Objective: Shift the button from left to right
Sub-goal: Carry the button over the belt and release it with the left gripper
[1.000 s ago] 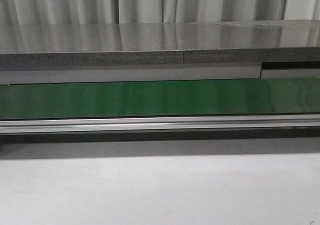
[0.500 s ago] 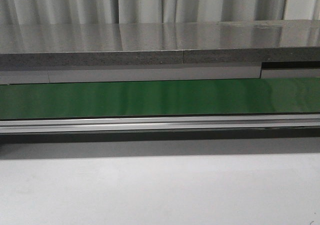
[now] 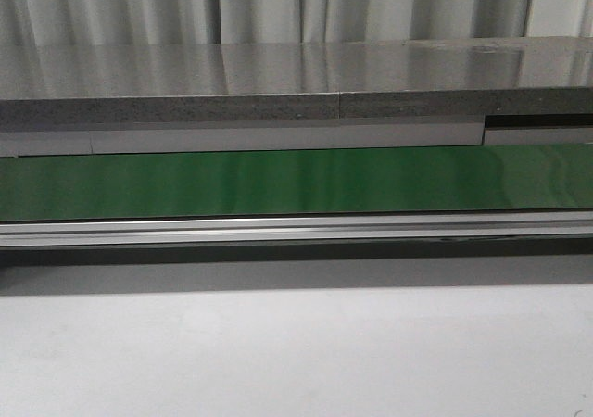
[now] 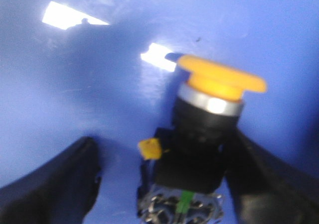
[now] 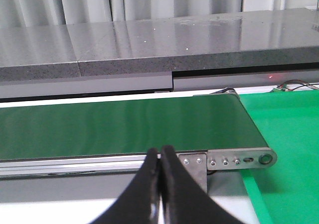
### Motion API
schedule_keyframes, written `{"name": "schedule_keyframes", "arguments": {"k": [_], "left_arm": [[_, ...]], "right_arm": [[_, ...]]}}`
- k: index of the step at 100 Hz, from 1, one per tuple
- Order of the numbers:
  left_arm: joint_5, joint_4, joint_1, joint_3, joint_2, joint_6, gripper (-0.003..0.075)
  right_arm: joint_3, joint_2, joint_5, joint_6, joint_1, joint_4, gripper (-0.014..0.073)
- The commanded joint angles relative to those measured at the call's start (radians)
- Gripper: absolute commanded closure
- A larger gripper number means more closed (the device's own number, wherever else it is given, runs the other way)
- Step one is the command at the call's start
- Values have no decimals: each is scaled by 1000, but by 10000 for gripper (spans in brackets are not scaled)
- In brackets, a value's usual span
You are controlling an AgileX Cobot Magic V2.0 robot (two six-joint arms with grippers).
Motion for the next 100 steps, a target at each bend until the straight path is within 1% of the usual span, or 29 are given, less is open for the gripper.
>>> {"name": "schedule_keyframes", "arguments": {"k": [1,4,5,9,10,16,24,43,57,63,69,82,91,100], "left_arm": [[-15,-38,-5,-15,-15,1,375],[-15,-38,-5,-15,-15,1,430],[-15,-38,-5,-15,-15,1,430],[-15,-38,-5,-15,-15,1,517],[-15,-38,-5,-15,-15,1,517],[-15,-38,-5,-15,-15,1,638],[-10,-38,-5,-15,-19,1,738],[-5,-38,-5,-17,-86,5,741],[1,-38,-7,-17,-183,5,741],[6,-40,-12,-17,-225,29,741],[8,-40,-25,-17,-256,53,741],[19,-33,-61,-17,-308,55,741],[48,-31,-87,-17,-321,57,741],[70,-31,-121,-17,-321,91,741]], "right_arm": [[-17,-18,-82,0,3,-6,660],[-17,-18,-82,0,3,-6,660],[-17,-18,-82,0,3,-6,660],[-17,-18,-82,0,3,-6,660],[-17,-18,-82,0,3,-6,660],[-17,-18,-82,0,3,-6,660],[-17,-18,-82,0,3,-6,660],[-17,-18,-82,0,3,-6,660],[-17,-18,-82,0,3,-6,660],[-17,-18,-82,0,3,-6,660],[-17,-18,-82,0,3,-6,660],[-17,-18,-82,0,3,-6,660],[-17,-18,-82,0,3,-6,660],[-17,-18,-82,0,3,-6,660]]}}
